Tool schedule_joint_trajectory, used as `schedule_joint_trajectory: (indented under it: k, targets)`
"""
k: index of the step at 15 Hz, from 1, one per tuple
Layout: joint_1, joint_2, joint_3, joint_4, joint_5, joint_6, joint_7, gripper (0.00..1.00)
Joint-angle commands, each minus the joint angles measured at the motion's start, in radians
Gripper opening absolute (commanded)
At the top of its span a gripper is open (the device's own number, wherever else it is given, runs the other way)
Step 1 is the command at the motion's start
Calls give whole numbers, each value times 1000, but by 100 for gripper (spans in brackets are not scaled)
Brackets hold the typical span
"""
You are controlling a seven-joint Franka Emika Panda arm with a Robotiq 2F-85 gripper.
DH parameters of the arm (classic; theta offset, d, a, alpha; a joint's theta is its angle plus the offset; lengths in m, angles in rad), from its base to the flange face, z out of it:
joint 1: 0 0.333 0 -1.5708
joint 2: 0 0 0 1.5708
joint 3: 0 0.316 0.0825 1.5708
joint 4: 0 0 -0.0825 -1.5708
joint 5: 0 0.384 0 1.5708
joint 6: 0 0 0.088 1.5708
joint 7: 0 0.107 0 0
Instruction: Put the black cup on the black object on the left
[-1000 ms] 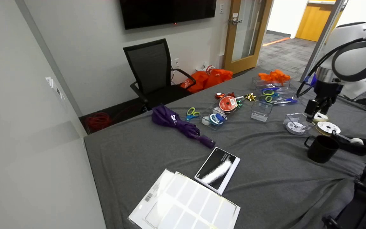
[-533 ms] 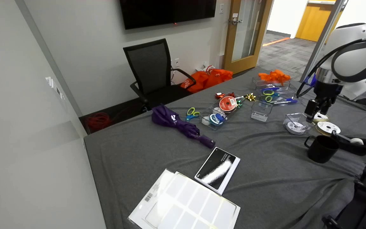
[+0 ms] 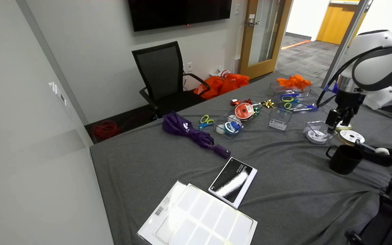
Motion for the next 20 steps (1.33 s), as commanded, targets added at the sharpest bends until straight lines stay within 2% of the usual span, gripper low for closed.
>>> schedule_joint_trajectory:
  k: [1, 5, 8, 12, 20]
  targets:
    - [-24, 102, 1, 40, 87, 37, -95, 100]
    - [-54, 182, 20, 72, 210, 39, -247, 100]
    - [-76, 246, 29, 100, 234, 41, -311, 100]
    - [-101, 325, 38, 121, 222, 64, -332, 100]
    - [-121, 427, 48, 163, 187, 97, -287, 100]
